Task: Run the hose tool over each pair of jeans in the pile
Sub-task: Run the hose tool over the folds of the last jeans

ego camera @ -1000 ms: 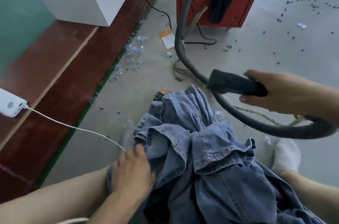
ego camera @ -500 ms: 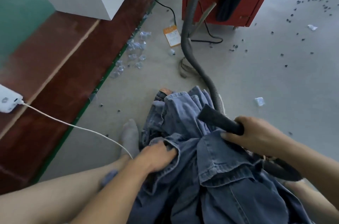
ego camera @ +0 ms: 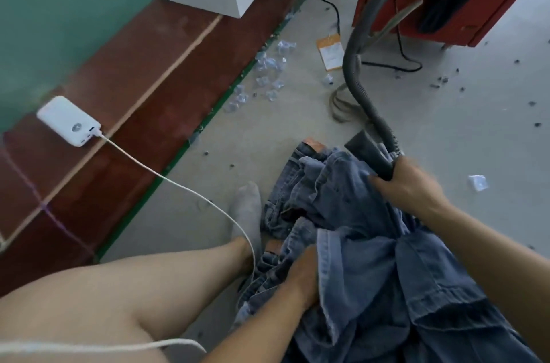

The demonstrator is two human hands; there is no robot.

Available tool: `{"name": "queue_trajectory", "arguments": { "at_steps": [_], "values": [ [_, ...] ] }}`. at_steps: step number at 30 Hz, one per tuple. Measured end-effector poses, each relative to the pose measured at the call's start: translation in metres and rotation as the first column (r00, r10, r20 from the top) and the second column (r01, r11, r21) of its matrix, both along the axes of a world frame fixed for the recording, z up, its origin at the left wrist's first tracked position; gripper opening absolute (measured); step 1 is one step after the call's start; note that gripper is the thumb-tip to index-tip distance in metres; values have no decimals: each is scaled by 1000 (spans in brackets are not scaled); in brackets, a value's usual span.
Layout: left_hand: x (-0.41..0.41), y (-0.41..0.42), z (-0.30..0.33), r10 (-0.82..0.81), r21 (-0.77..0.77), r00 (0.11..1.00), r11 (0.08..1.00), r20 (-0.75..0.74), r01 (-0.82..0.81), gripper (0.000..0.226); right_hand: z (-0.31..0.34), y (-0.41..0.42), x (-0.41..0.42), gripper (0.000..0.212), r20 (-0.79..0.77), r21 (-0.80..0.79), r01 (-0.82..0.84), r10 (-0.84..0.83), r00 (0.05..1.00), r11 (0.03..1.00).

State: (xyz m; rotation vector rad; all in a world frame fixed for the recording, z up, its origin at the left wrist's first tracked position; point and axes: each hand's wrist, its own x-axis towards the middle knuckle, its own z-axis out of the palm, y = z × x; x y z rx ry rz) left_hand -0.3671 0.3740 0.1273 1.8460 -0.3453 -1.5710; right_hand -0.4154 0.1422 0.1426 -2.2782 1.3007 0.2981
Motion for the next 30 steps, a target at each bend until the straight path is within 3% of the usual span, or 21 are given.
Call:
{"name": "queue_trajectory", "arguments": {
  "at_steps": [1,2,3,4,5,7,8,11,13,14,15,18,20,22,24,26,30],
  "values": [
    [2,-3,-11,254,99,966,963,-39,-249,27,-2,3,-2,45,4,-23,-7,7,1000,1000],
    [7,-9,-17,395,222,918,894,20,-390,30,-2,4,-4,43,10,-45,-12,13,1000,999],
    [11,-15,-26,427,288,893,845,145,-451,32,-1,6,-6,41,17,-62,-16,18,1000,998],
    [15,-19,-29,404,336,893,827,199,-450,36,1,7,-9,39,27,-73,-17,19,999,997],
    [18,-24,-33,244,365,932,869,270,-333,39,5,8,-11,36,38,-75,-13,16,999,997],
    [24,-36,-37,-74,289,891,955,447,-65,41,13,8,-14,30,53,-66,-2,6,999,998],
    [27,-41,-40,-76,190,879,982,471,-17,36,16,8,-15,28,56,-64,1,2,998,998],
    [29,-45,-43,57,121,994,990,95,-68,30,25,5,-17,28,67,-69,15,-11,998,998],
    [22,-39,-51,75,170,997,982,26,-78,36,28,5,-20,28,71,-70,32,-27,997,997],
    [13,-34,-52,132,214,989,966,73,-145,36,29,5,-20,29,70,-74,37,-32,997,997],
    [3,-29,-48,167,244,961,944,221,-221,33,29,4,-21,29,70,-76,39,-34,997,996],
    [-30,-20,-17,149,100,706,949,693,-299,29,32,6,-26,30,102,-60,10,-4,995,998],
    [-48,-14,1,211,-104,528,969,823,-225,24,37,7,-30,32,108,-65,-47,54,993,997],
    [-72,-9,15,217,-248,487,969,846,-1,38,46,4,-31,41,85,-61,-127,132,988,990],
    [-103,-4,27,55,-184,532,964,845,193,64,58,-2,-33,58,56,-40,-216,218,974,976],
    [-120,4,28,-70,-128,554,942,830,311,71,68,-10,-37,54,68,-56,-320,324,944,946],
    [-114,17,27,-183,9,501,944,846,330,73,106,-34,-39,56,-40,-116,-578,577,816,808]
  ]
}}
